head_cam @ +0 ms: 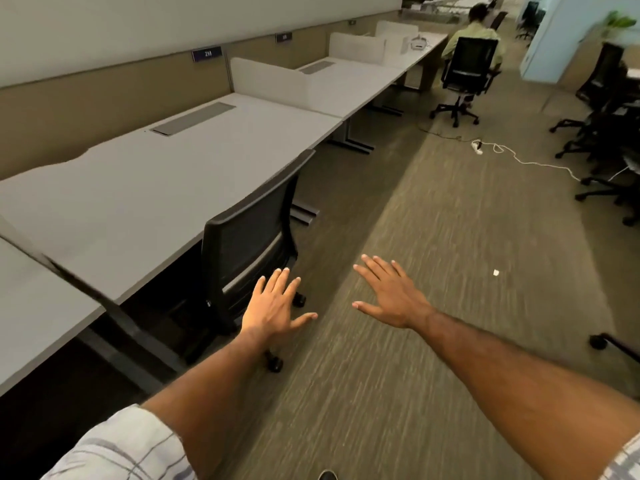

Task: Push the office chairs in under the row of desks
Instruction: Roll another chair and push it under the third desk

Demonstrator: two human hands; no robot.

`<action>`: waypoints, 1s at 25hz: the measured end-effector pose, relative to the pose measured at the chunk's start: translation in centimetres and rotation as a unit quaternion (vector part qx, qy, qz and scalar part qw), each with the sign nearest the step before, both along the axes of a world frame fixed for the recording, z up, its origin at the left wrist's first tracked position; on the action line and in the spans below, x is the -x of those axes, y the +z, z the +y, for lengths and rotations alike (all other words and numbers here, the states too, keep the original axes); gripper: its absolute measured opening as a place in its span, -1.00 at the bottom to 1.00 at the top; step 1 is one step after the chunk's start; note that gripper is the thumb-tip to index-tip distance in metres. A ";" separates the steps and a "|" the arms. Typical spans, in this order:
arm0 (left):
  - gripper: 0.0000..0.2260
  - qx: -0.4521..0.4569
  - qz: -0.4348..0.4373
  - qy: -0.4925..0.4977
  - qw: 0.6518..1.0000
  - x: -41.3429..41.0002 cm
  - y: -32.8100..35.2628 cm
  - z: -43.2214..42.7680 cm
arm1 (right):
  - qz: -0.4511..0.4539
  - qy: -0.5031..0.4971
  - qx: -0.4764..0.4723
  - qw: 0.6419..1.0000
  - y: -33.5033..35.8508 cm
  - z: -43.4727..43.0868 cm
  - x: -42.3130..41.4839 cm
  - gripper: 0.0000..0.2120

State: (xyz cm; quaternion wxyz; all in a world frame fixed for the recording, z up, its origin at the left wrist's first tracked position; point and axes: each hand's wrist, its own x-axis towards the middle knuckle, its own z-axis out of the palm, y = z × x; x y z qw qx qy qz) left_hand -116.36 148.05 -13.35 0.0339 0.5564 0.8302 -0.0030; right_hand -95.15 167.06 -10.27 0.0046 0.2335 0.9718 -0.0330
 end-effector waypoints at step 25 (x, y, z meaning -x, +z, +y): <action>-0.16 -0.135 -0.114 0.403 0.898 19.9 6.6 12.9 | -0.024 0.307 0.059 0.949 4.6 30.3 44.1 -0.27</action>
